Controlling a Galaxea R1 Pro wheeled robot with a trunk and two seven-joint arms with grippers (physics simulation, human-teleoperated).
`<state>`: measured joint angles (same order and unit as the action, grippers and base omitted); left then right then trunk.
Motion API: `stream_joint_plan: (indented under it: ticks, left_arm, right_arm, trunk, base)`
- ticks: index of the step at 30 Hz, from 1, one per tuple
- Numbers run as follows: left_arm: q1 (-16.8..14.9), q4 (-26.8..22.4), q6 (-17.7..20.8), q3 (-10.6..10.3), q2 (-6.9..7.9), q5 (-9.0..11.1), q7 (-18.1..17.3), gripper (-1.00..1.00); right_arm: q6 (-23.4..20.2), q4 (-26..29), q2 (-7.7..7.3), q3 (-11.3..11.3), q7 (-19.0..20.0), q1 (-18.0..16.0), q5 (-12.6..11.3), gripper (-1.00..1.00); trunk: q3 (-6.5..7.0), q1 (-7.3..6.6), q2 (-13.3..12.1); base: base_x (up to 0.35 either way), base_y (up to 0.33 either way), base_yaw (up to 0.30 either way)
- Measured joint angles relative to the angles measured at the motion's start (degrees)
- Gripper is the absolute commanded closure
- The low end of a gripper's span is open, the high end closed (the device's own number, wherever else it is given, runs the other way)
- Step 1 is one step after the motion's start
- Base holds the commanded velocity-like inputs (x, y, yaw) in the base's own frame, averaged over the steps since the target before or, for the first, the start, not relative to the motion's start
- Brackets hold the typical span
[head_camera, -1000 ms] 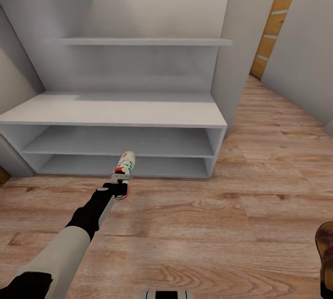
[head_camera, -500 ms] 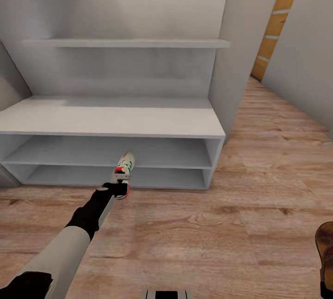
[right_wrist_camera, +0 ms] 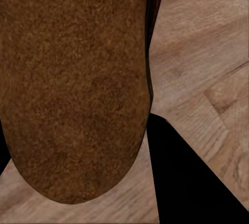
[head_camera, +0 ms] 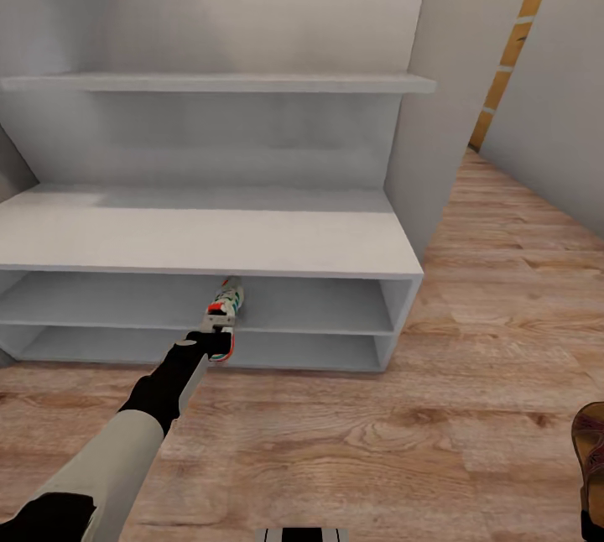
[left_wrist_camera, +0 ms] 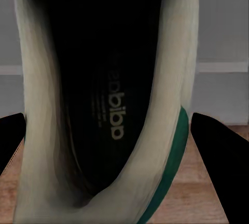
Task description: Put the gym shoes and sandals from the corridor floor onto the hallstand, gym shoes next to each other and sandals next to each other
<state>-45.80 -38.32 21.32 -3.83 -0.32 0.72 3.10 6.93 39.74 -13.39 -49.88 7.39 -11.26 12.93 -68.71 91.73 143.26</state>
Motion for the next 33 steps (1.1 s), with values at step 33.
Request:
stream_joint_plan:
  ticks: [33]
  left_arm:
    - [0.01,0.0,0.0,0.07,-0.05,0.06,0.0,1.0]
  right_arm:
    - [0.0,0.01,0.0,-0.01,0.0,-0.01,-0.02,1.0]
  trunk:
    - [0.0,0.03,0.0]
  base:
    - [0.173,-0.014,0.0]
